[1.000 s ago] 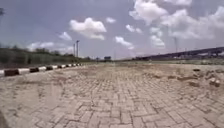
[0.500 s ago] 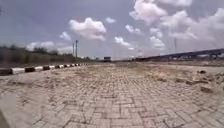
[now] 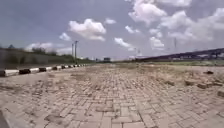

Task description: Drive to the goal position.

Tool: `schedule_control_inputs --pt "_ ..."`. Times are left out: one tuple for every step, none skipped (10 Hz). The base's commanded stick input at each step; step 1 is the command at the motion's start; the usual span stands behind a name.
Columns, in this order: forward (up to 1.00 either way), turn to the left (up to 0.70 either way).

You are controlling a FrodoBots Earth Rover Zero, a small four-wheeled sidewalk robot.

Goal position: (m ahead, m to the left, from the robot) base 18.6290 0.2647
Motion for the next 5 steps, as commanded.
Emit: schedule_control_inputs --pt "1.00 0.00" --pt "1.00 0.00" --pt "1.00 0.00" --pt "1.00 0.00" --pt "1.00 0.00"
